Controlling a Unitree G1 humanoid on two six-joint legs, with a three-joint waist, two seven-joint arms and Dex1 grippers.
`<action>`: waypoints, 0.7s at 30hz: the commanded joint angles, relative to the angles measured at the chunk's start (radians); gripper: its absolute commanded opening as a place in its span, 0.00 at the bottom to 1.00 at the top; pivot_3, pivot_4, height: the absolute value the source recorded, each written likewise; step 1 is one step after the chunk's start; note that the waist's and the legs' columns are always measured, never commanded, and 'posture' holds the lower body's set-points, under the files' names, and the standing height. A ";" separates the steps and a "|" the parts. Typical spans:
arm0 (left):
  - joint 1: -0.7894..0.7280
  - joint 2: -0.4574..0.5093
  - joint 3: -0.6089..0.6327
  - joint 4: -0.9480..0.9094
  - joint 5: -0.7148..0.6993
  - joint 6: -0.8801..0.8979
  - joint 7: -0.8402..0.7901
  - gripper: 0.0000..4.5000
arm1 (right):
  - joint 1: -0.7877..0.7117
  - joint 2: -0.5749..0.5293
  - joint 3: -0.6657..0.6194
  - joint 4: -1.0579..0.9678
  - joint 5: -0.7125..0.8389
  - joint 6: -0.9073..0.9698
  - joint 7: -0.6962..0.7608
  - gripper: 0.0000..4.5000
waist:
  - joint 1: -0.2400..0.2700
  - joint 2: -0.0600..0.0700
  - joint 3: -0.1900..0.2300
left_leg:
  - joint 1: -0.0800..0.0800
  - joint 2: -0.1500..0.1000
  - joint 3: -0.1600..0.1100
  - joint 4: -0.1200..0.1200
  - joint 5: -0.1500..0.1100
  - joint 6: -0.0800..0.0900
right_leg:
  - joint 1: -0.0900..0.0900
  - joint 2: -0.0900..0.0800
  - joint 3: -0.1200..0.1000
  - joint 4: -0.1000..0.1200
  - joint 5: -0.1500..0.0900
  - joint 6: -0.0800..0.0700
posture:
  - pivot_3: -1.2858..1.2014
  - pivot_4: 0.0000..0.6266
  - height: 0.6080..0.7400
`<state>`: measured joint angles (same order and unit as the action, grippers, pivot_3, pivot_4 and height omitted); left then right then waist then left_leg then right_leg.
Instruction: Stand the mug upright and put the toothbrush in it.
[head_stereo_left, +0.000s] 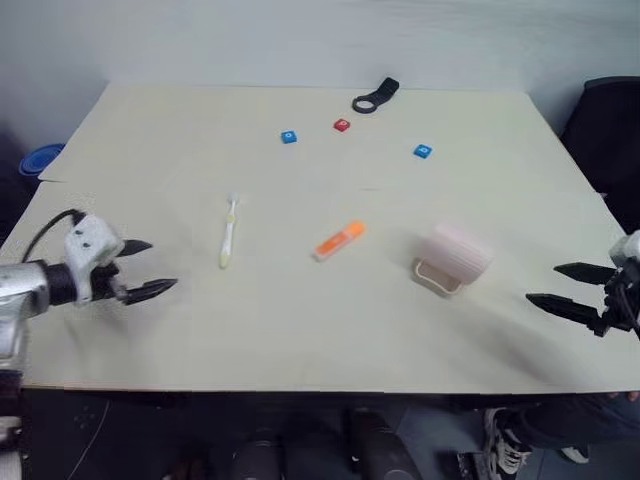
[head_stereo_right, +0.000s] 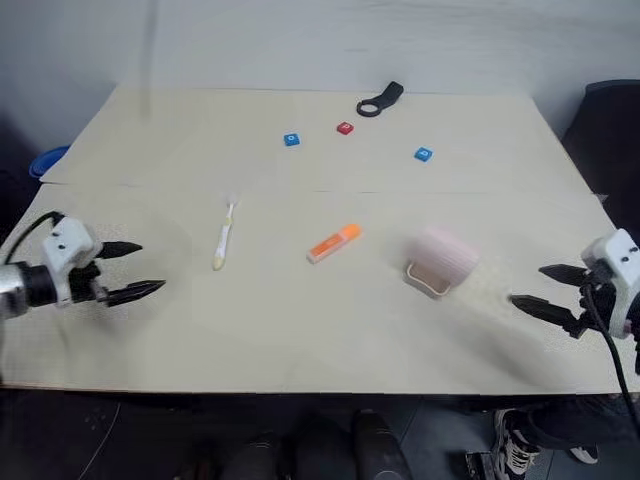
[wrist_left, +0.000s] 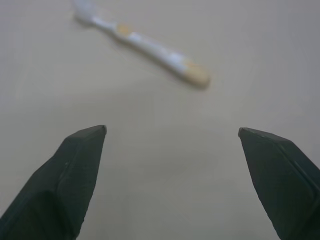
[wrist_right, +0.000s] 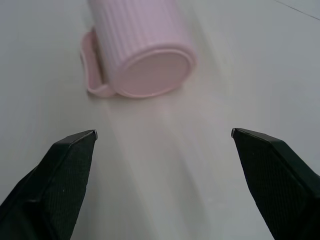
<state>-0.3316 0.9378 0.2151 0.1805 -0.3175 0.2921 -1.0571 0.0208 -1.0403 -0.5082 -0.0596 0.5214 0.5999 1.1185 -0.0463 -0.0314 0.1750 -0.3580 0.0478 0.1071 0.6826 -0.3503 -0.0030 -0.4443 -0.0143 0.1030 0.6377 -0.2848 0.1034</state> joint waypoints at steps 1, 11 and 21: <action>-0.084 -0.019 -0.038 -0.109 -0.057 0.084 -0.019 1.00 | 0.060 0.025 -0.100 -0.207 0.083 0.089 -0.040 1.00 | 0.004 0.000 0.000 | 0.000 0.000 -0.002 0.000 0.000 0.000 | 0.000 0.001 0.000 0.000 0.000 0.000 | 0.52 0.24 1.00; -0.421 -0.338 -0.346 -0.005 0.092 0.161 0.109 1.00 | 0.158 0.154 -0.311 -0.770 0.657 0.324 -0.375 1.00 | 0.021 -0.002 -0.001 | 0.000 -0.003 -0.005 0.002 0.001 -0.002 | 0.001 0.005 0.004 0.000 0.001 0.002 | 0.52 0.24 1.00; -0.569 -0.623 -0.450 0.237 0.218 0.214 0.288 1.00 | 0.271 0.151 -0.281 -0.943 0.773 0.251 -0.697 1.00 | 0.019 -0.006 -0.002 | -0.001 -0.003 -0.005 0.002 0.001 -0.001 | 0.000 0.005 0.006 -0.001 0.001 0.002 | 0.52 0.24 1.00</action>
<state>-0.8735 0.3244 -0.2249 0.4092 -0.1186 0.5135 -0.7881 0.2873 -0.8906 -0.7876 -0.9746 1.2847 0.8810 0.4590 -0.0274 -0.0372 0.1734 -0.3594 0.0450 0.1020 0.6844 -0.3497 -0.0044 -0.4441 -0.0090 0.1094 0.6369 -0.2835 0.1057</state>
